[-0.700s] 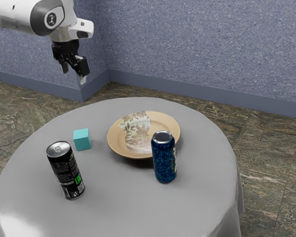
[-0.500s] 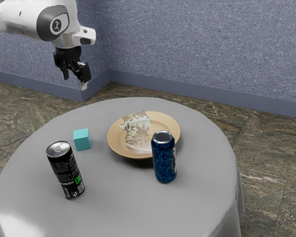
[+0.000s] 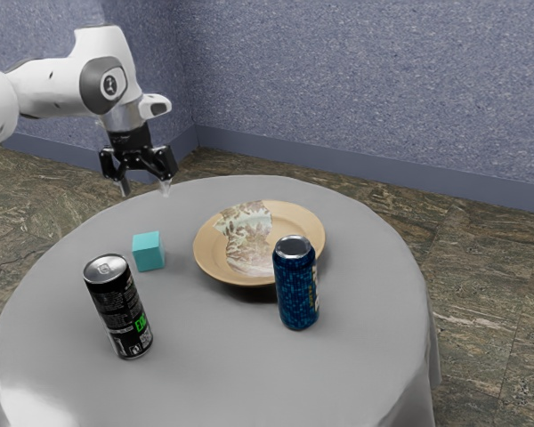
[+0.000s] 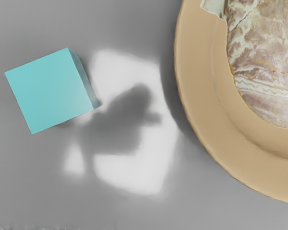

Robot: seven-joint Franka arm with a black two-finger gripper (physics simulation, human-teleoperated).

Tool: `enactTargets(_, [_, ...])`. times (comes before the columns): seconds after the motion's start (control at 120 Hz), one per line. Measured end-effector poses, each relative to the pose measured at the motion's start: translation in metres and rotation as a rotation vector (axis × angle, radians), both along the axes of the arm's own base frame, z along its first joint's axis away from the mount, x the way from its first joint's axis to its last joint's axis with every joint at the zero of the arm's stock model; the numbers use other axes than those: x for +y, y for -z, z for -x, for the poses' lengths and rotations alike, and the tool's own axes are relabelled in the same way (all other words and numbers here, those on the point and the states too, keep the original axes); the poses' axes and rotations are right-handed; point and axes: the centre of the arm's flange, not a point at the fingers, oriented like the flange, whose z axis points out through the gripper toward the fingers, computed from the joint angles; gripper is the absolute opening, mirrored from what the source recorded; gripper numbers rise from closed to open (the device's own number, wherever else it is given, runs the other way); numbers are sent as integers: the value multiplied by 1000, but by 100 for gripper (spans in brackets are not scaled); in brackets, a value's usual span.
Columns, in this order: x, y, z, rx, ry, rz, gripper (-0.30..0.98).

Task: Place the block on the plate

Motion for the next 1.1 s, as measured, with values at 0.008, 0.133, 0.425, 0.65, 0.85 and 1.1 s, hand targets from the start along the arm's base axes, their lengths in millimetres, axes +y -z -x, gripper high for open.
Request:
enactTargets(0.008, [0, 2, 0, 1, -5, 1, 69])
enactTargets(0.133, [11, 28, -5, 20, -63, -2, 69])
enactTargets(0.425, [35, 73, -15, 40, -180, 25, 69])
enactTargets(0.65, [46, 98, -30, 42, -226, 33, 69])
enactTargets(0.85, [64, 109, -35, 40, -257, 40, 69])
enactTargets(1.1, [80, 126, -39, 51, -278, 41, 69])
